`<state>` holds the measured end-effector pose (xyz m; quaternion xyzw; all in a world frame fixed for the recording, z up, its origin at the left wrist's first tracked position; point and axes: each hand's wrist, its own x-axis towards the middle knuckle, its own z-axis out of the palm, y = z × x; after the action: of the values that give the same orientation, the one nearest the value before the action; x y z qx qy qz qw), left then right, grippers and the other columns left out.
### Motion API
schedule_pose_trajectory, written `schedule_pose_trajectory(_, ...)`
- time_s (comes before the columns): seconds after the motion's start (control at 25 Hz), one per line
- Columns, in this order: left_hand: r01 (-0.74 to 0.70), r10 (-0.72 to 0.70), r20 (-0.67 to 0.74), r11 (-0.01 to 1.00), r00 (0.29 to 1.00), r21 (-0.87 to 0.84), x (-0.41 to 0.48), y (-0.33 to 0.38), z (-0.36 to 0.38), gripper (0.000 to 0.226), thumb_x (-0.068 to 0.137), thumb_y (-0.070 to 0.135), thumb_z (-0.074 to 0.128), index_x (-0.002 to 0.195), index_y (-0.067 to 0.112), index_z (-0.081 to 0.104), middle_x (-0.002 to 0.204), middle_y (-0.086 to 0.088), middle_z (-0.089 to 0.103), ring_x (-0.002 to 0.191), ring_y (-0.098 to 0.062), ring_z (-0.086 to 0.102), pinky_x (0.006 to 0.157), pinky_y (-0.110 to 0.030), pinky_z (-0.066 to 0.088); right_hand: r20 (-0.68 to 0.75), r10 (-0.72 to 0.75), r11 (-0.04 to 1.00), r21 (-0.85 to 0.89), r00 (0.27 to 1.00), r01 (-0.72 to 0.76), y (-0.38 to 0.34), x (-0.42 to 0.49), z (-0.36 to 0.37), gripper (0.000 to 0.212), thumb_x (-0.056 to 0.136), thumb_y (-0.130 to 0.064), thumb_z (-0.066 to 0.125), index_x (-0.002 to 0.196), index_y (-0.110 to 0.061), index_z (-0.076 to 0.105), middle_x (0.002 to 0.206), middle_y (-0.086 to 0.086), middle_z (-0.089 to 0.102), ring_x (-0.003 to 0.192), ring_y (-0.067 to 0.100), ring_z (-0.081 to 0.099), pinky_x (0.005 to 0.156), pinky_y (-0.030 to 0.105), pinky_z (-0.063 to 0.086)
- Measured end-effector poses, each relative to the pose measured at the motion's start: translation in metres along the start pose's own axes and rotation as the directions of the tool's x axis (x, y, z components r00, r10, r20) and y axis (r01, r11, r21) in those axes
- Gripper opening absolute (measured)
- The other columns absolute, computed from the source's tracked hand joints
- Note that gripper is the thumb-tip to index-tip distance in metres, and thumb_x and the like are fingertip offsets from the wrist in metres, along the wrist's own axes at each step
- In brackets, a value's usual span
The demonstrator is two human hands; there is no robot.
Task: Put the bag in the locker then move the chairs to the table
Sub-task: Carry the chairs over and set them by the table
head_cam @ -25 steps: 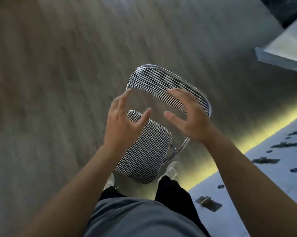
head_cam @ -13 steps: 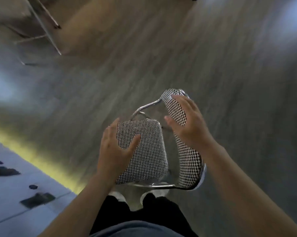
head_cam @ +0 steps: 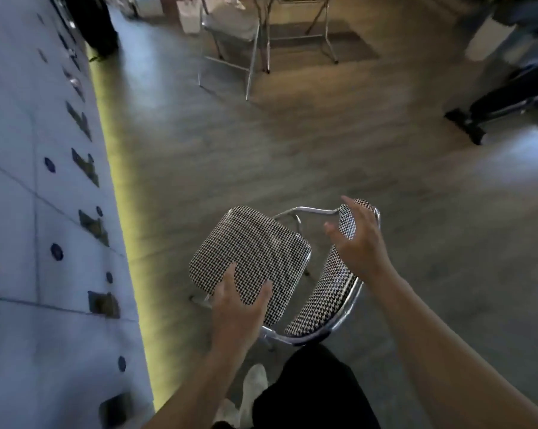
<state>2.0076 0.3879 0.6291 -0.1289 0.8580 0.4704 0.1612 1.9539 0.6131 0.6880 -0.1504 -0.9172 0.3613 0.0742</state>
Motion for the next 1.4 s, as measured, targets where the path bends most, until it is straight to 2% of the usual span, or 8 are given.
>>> schedule_pose_trajectory(0.48, 0.35, -0.393, -0.302, 0.918, 0.869, -0.187, -0.055, 0.018, 0.137, 0.09, 0.082, 0.062, 0.062, 0.154, 0.024, 0.025, 0.155, -0.012, 0.035, 0.139, -0.029, 0.04, 0.112, -0.042, 0.037, 0.228, 0.056, 0.983, -0.183, 0.972, -0.013, 0.111, 0.059, -0.017, 0.074, 0.083, -0.043, 0.067, 0.148, -0.023, 0.037, 0.155, 0.021, 0.024, 0.146, 0.035, 0.019, 0.119, 0.044, 0.015)
schedule_pose_trajectory(0.72, 0.566, -0.771, -0.399, 0.636, 0.497, -0.524, -0.045, 0.065, 0.209, 0.078, 0.084, 0.037, 0.068, 0.146, 0.002, 0.036, 0.142, -0.022, 0.048, 0.129, -0.038, 0.046, 0.105, -0.042, 0.04, 0.453, 0.142, 0.981, 0.053, 0.88, -0.186, 0.151, 0.093, -0.02, 0.099, 0.079, -0.014, 0.074, 0.153, -0.006, 0.009, 0.16, 0.021, 0.003, 0.149, 0.027, 0.008, 0.108, 0.018, 0.014)
schedule_pose_trajectory(0.8, 0.56, -0.901, -0.293, 0.43, 0.321, -0.708, -0.035, 0.082, 0.21, 0.077, 0.08, 0.03, 0.074, 0.139, -0.003, 0.036, 0.138, -0.025, 0.048, 0.123, -0.04, 0.051, 0.094, -0.041, 0.047, 0.433, 0.216, 0.949, 0.117, 0.875, -0.292, 0.146, 0.103, -0.023, 0.102, 0.077, -0.007, 0.074, 0.152, -0.001, 0.006, 0.159, 0.02, 0.011, 0.147, 0.028, 0.016, 0.106, 0.015, 0.017)
schedule_pose_trajectory(0.88, 0.489, -0.947, -0.202, 0.303, 0.249, -0.818, -0.025, 0.086, 0.208, 0.077, 0.079, 0.025, 0.078, 0.137, -0.007, 0.038, 0.131, -0.022, 0.052, 0.113, -0.034, 0.058, 0.079, -0.035, 0.047, 0.449, 0.395, 0.836, 0.185, 0.801, -0.516, 0.142, 0.115, -0.016, 0.105, 0.066, -0.006, 0.079, 0.149, -0.001, 0.015, 0.143, 0.013, 0.041, 0.128, 0.029, 0.048, 0.105, 0.03, 0.039)
schedule_pose_trajectory(1.0, 0.384, -0.956, -0.115, 0.217, 0.27, -0.898, -0.019, 0.075, 0.208, 0.057, 0.075, 0.022, 0.08, 0.119, -0.009, 0.06, 0.099, -0.014, 0.065, 0.08, -0.025, 0.068, 0.062, -0.031, 0.051, 0.52, 0.534, 0.639, 0.269, 0.667, -0.72, 0.155, 0.128, 0.001, 0.085, 0.035, -0.013, 0.08, 0.115, -0.001, 0.052, 0.106, 0.013, 0.069, 0.08, 0.027, 0.07, 0.078, 0.044, 0.06)
schedule_pose_trajectory(1.12, 0.262, -0.953, -0.039, 0.121, 0.3, -0.957, -0.016, 0.067, 0.213, 0.03, 0.08, 0.014, 0.075, 0.106, -0.001, 0.069, 0.075, -0.007, 0.064, 0.051, -0.016, 0.061, 0.044, -0.027, 0.046, 0.547, 0.583, 0.504, 0.337, 0.601, -0.796, 0.15, 0.126, -0.002, 0.054, 0.052, 0.005, 0.077, 0.098, -0.003, 0.05, 0.097, 0.018, 0.068, 0.078, 0.033, 0.07, 0.075, 0.052, 0.059)
schedule_pose_trajectory(1.32, 0.173, -0.945, 0.042, 0.016, 0.325, -0.985, -0.011, 0.071, 0.206, 0.004, 0.086, 0.002, 0.066, 0.087, -0.001, 0.063, 0.076, -0.009, 0.058, 0.058, -0.018, 0.057, 0.05, -0.028, 0.046, 0.527, 0.623, 0.4, 0.42, 0.578, -0.815, 0.132, 0.125, 0.002, 0.039, 0.068, 0.018, 0.059, 0.094, -0.006, 0.046, 0.103, 0.018, 0.06, 0.084, 0.035, 0.065, 0.078, 0.053, 0.057)
schedule_pose_trajectory(1.4, 0.147, -0.927, 0.025, 0.033, 0.375, -0.989, -0.005, 0.069, 0.192, 0.014, 0.087, 0.001, 0.063, 0.101, -0.004, 0.064, 0.077, -0.009, 0.057, 0.06, -0.018, 0.057, 0.044, -0.028, 0.049, 0.528, 0.614, 0.36, 0.474, 0.587, -0.803, 0.119, 0.13, 0.006, 0.042, 0.072, 0.02, 0.055, 0.105, -0.004, 0.047, 0.096, 0.017, 0.058, 0.077, 0.032, 0.062, 0.072, 0.046, 0.057)
